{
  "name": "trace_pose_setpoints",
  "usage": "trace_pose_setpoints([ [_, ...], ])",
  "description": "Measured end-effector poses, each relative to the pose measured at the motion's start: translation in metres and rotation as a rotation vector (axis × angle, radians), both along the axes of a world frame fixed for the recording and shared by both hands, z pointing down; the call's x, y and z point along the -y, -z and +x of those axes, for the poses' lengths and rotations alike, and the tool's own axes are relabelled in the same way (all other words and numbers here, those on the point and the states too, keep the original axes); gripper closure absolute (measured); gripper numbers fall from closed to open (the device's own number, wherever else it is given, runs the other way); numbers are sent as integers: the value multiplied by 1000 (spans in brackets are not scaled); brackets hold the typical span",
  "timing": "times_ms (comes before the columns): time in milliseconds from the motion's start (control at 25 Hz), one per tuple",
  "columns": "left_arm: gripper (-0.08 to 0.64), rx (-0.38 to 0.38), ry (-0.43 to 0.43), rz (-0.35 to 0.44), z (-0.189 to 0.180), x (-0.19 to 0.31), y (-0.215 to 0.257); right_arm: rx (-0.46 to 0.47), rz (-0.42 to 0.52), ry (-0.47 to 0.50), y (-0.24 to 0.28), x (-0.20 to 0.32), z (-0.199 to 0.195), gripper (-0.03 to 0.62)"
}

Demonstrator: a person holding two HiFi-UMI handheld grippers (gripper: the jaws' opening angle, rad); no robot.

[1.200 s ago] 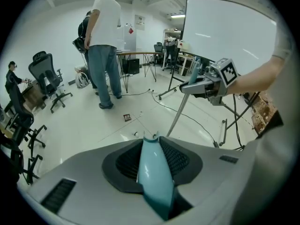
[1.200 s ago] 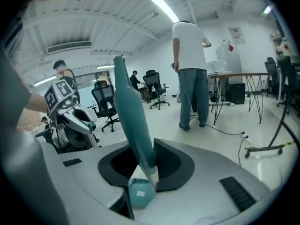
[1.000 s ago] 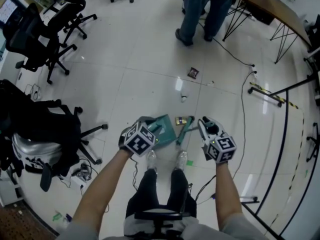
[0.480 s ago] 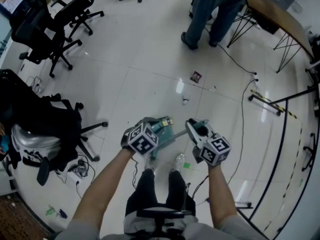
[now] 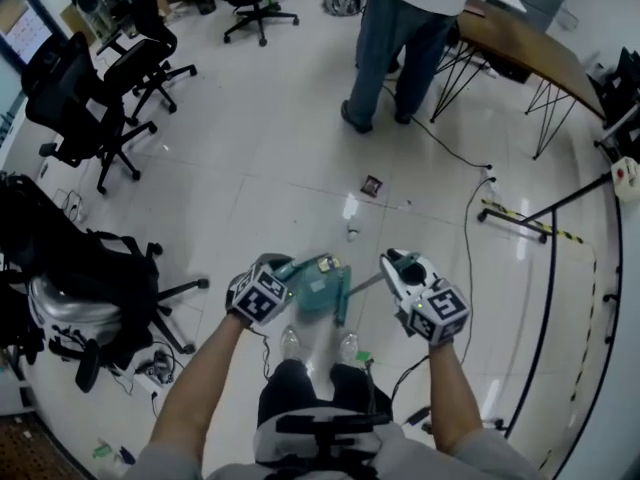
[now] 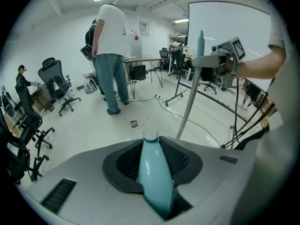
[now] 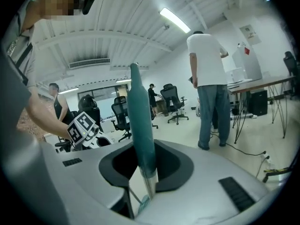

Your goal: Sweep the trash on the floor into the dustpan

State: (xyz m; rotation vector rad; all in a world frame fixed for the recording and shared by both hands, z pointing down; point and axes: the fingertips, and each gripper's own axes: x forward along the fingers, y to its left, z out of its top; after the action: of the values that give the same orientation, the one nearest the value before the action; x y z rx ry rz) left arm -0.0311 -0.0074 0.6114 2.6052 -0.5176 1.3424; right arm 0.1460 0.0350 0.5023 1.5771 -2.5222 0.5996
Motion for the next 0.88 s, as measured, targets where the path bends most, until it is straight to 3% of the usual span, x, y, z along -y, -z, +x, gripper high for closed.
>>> trace_pose_setpoints([
  [240,456,-26,-15,32,27,43,16,-80,-25,-101,12,27,64,515],
  [640,456,-40,-100,-2,46,148,2,-205,-112,-335,-27,99,135,515],
  [880,456,-34,-133,-8,63,188,-12,-232,-137,-290,-48,168,131,515],
])
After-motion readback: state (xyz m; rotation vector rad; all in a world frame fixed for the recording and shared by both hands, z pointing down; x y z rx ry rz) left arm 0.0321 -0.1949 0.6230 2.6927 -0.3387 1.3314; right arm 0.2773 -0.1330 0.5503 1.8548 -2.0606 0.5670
